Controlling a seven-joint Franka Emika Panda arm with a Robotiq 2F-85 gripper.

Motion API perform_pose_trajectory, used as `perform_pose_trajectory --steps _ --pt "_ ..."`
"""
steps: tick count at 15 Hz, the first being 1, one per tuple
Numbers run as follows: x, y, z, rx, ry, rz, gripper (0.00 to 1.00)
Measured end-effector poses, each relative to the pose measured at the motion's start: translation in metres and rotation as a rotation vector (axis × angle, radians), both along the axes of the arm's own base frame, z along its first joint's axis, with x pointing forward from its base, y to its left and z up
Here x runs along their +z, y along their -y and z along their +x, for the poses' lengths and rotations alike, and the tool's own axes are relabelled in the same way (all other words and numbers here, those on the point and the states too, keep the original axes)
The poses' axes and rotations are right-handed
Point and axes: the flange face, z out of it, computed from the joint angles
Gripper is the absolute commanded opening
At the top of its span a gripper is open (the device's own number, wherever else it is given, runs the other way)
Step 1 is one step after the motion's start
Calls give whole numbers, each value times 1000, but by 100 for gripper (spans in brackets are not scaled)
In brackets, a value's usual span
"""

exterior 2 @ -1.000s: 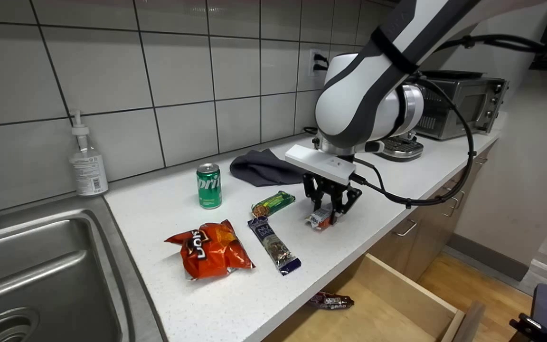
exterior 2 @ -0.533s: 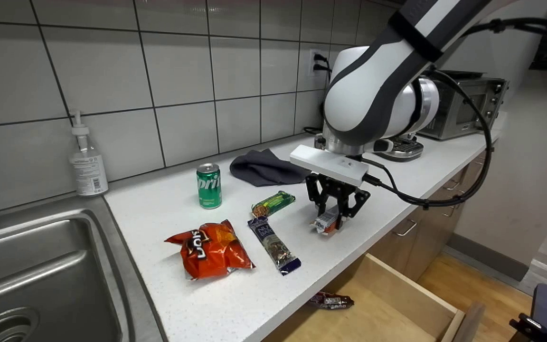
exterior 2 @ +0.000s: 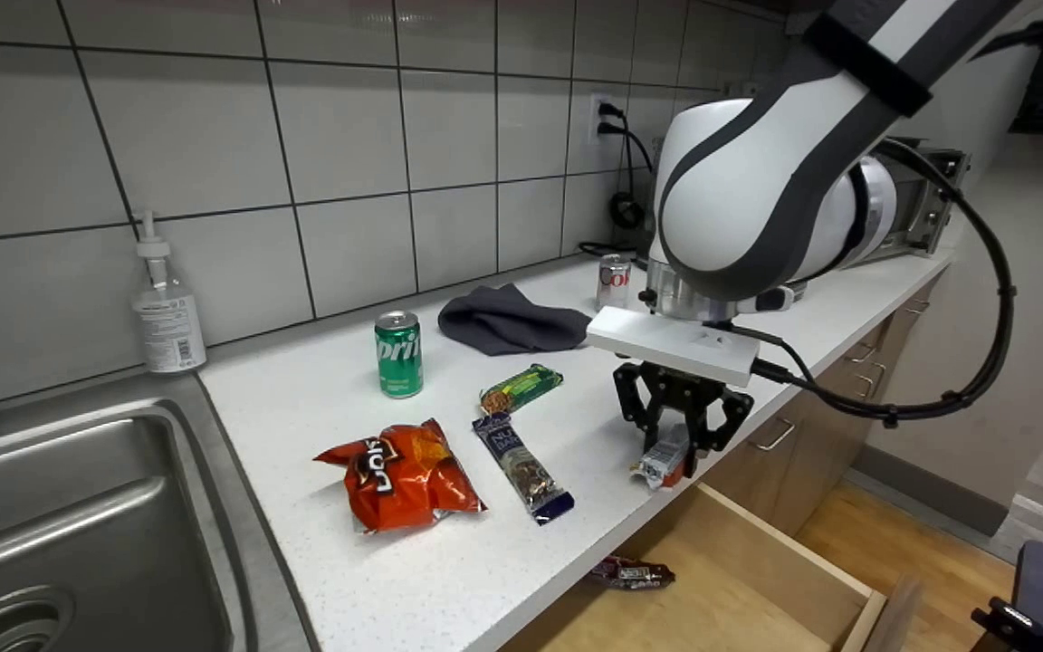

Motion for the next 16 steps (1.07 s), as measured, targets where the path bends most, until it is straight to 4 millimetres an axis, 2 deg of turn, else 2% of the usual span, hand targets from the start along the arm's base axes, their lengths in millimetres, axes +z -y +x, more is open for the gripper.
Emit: perform_pose_trajectory --steps 7,16 --pt "-10 -12 -38 41 -76 18 19" --pt "-30 -33 -74 91 -145 25 19"
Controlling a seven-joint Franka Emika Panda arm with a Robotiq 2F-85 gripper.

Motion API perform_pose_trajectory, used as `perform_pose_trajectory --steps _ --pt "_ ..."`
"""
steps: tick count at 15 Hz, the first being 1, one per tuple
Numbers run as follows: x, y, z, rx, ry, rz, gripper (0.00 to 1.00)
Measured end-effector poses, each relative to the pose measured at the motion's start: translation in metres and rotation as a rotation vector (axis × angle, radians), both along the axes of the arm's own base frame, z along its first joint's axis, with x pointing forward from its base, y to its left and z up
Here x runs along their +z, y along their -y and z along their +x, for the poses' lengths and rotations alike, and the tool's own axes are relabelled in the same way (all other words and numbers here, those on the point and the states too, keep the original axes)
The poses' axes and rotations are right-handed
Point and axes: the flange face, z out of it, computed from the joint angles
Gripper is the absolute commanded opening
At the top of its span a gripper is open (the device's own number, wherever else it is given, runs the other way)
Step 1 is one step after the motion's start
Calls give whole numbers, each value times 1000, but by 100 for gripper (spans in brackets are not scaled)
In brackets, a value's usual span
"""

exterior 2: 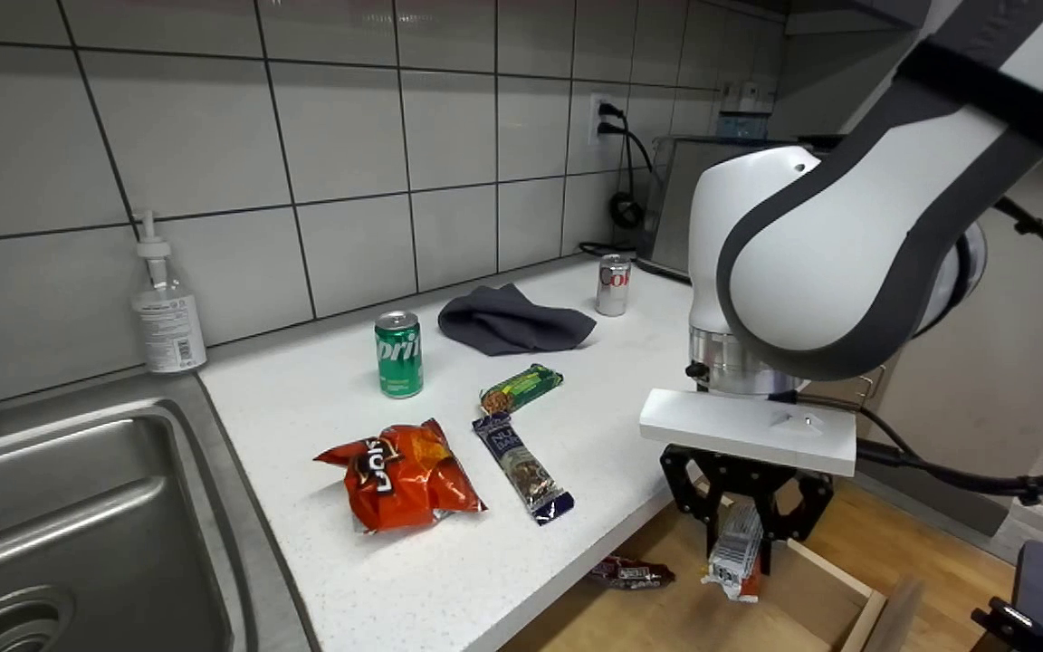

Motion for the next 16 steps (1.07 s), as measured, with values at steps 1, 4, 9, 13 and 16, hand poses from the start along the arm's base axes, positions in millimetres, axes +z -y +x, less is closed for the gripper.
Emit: perform_pose_trajectory --steps 1,4,9,13,16 --pt "-2 -2 -2 4 2 -1 19" --pt "-6 -6 -7 14 27 -5 19" --pt "-10 -10 -14 29 58 -13 85" --pt "-10 -11 -14 48 69 -20 100" --pt "-9 -13 -13 59 77 -23 100"
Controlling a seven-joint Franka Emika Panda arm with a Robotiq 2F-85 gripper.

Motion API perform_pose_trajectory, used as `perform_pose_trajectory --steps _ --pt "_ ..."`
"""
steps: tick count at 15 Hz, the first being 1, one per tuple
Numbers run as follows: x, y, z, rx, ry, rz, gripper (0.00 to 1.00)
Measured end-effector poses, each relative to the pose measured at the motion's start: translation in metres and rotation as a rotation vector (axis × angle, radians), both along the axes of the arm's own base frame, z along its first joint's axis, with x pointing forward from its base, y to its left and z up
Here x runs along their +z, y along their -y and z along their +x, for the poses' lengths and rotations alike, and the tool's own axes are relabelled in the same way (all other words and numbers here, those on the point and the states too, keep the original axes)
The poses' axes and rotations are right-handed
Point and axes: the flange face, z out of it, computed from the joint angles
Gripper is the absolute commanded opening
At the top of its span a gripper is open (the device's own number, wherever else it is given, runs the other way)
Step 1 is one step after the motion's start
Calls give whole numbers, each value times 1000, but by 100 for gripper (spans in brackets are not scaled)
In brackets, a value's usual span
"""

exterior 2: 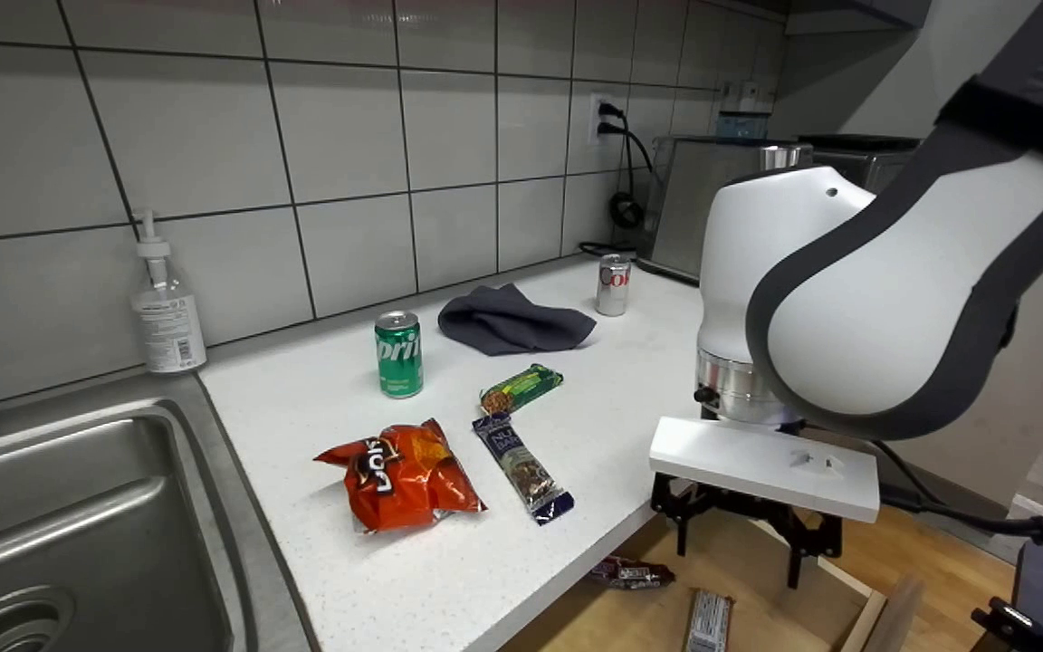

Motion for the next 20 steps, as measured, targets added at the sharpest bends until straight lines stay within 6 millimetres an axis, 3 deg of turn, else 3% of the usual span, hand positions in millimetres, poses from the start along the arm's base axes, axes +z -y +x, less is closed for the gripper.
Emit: perform_pose_trajectory --steps 4,8,13,20 --pt "6 -1 3 22 19 -2 100" --pt "25 -4 9 81 65 5 100" --pt "50 -15 18 222 120 15 100" --pt "70 -32 42 449 146 -29 100"
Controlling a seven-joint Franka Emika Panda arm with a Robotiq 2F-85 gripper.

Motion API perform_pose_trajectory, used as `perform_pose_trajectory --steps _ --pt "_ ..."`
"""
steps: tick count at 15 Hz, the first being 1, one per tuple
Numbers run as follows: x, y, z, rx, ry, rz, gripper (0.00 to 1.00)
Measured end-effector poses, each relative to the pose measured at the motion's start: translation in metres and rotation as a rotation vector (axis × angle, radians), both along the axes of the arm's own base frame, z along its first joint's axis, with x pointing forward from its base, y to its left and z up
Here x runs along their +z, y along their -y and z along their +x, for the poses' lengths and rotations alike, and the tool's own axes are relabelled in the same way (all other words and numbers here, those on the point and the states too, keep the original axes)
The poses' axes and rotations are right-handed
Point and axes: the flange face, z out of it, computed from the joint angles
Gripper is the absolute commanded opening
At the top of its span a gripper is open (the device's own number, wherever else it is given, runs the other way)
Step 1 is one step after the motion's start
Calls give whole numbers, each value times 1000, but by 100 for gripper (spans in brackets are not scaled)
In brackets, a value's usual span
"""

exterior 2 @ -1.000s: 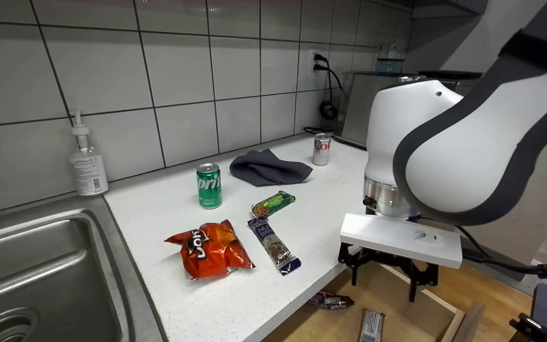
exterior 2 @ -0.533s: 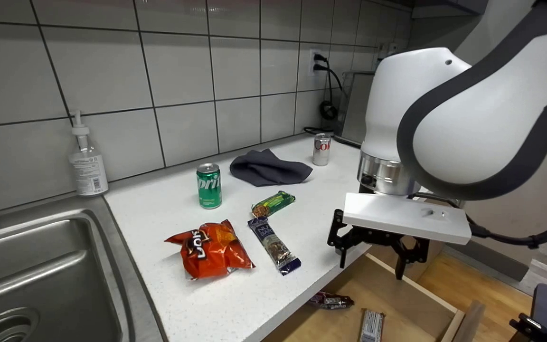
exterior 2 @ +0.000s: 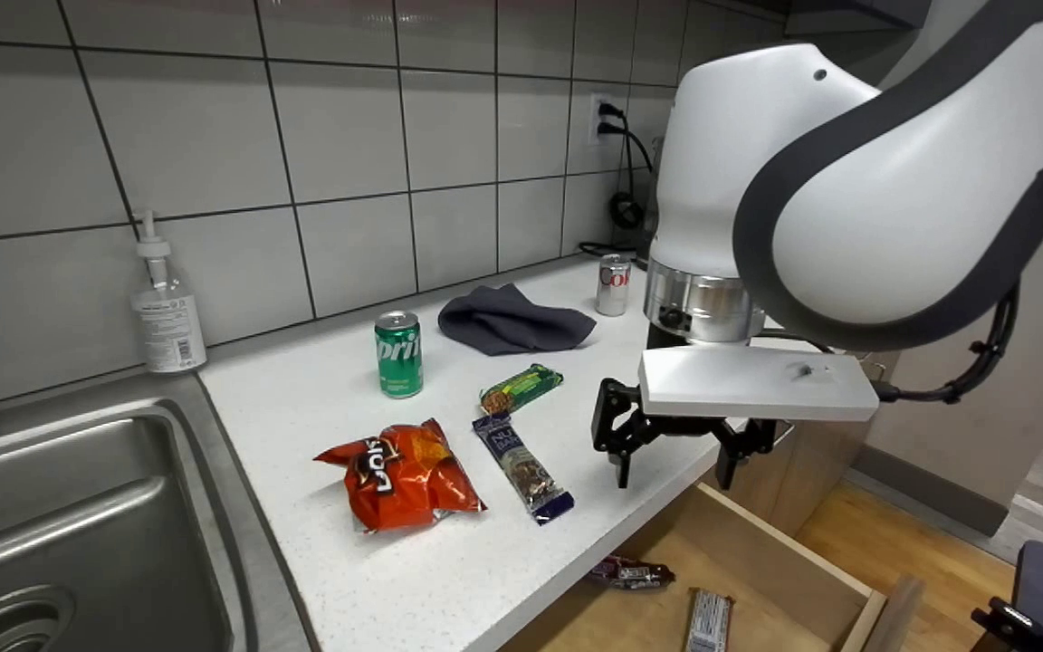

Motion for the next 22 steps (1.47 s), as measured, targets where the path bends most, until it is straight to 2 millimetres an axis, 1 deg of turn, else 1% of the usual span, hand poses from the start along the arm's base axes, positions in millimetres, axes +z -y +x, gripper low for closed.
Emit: perform_pose_trajectory --steps 4,7,11,14,19,22 --pt "7 -10 23 94 33 -31 100" --pt "5 -23 39 147 46 -42 100" --pt "-3 -43 61 198 54 -43 100" --pt "-12 -54 78 216 57 -43 100" --pt "-28 -60 105 220 63 -50 100" --pt "-31 -63 117 222 73 -56 100"
